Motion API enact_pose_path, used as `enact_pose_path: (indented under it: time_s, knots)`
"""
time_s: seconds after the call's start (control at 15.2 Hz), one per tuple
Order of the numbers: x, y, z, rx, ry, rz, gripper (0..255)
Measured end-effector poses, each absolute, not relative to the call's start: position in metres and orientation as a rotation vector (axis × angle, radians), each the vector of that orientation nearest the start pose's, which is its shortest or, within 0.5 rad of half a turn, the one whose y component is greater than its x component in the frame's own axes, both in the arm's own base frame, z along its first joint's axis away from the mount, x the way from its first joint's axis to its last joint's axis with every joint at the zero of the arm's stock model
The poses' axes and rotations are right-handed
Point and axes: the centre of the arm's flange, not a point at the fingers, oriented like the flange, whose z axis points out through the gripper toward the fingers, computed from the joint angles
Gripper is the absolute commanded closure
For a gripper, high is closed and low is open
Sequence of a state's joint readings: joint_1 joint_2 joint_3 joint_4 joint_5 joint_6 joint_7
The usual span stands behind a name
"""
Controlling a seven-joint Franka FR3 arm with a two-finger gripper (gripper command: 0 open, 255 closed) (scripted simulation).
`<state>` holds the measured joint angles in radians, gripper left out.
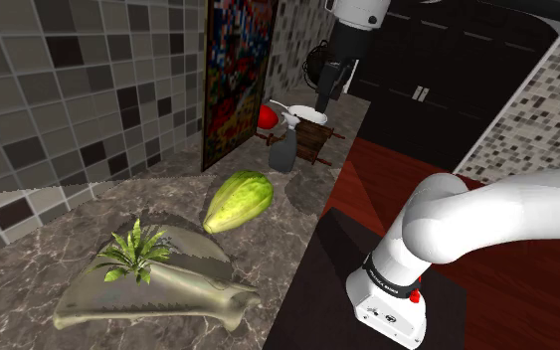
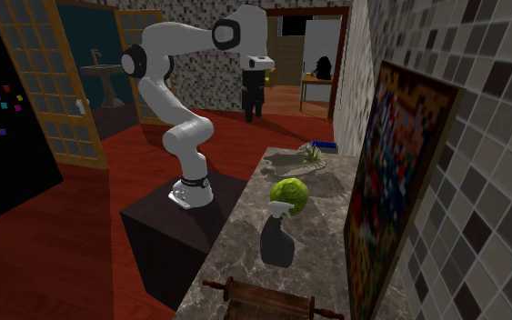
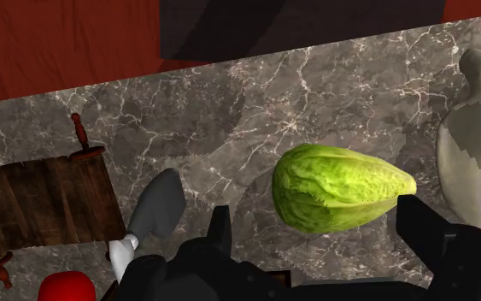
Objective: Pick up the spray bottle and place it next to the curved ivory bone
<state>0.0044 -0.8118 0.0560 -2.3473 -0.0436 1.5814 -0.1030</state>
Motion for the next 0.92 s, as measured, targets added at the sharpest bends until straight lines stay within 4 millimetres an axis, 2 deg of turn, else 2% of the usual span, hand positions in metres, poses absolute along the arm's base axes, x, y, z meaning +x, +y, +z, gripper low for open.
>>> enact_pose_path:
  time_s: [0.2, 0.33, 0.59, 0.73, 0.92]
  knots:
    - [0.309, 0.008, 0.595, -3.213, -0.233, -0.075, 0]
    - [0.322, -0.009, 0.588, -3.206, -0.23, -0.088, 0]
    - [0.35, -0.048, 0.557, -3.192, -0.223, -0.113, 0]
    - [0.362, -0.07, 0.55, -3.184, -0.22, -0.128, 0]
    - [0.383, -0.096, 0.529, -3.172, -0.216, -0.148, 0]
